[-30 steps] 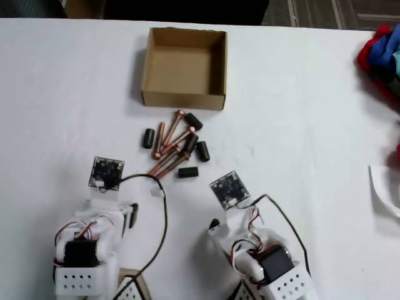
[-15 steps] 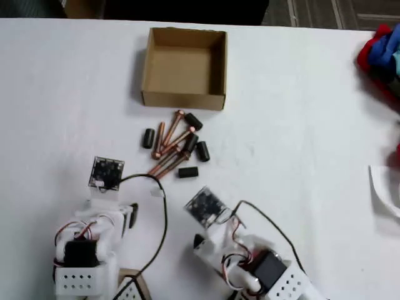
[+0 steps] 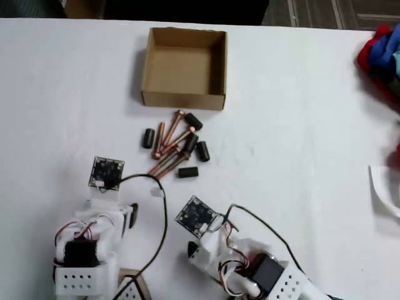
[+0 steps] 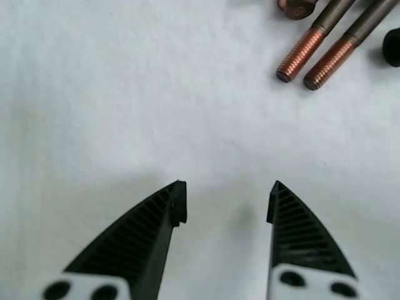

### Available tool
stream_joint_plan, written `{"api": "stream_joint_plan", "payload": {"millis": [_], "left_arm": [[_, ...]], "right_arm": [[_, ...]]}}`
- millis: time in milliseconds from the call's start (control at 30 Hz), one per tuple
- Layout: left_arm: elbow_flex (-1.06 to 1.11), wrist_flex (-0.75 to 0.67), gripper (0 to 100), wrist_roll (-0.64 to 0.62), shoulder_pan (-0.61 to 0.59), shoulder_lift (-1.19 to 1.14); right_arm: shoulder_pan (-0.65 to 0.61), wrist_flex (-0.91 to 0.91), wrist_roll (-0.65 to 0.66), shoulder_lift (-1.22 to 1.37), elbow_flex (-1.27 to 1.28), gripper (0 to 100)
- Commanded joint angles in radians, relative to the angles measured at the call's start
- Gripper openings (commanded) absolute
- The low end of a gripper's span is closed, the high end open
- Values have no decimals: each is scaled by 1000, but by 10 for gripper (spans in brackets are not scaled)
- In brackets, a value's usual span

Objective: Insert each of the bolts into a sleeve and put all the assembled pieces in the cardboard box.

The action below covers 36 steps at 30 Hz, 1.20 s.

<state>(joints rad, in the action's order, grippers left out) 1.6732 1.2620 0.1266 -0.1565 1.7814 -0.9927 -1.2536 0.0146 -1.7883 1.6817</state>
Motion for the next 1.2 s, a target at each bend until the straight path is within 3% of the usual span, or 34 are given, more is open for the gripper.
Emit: {"api": "stream_joint_plan", "payload": {"millis": [0,167,433,733,933,1167], "left_arm": [[22,5,230,5,0,5],[22,5,230,5,0,5],[22,5,230,5,0,5],[22,5,230,5,0,5],[22,5,230,5,0,5],[22,5,230,5,0,5]], "right_arm": [[18,19,-3,-2,11,307],[209,91,-2,-2,11,306],[562,481,-2,-2,11,306],[587,337,-5,-2,11,306],[723,343,-6,-4,11,306],[736,412,-2,-4,9,306]]}}
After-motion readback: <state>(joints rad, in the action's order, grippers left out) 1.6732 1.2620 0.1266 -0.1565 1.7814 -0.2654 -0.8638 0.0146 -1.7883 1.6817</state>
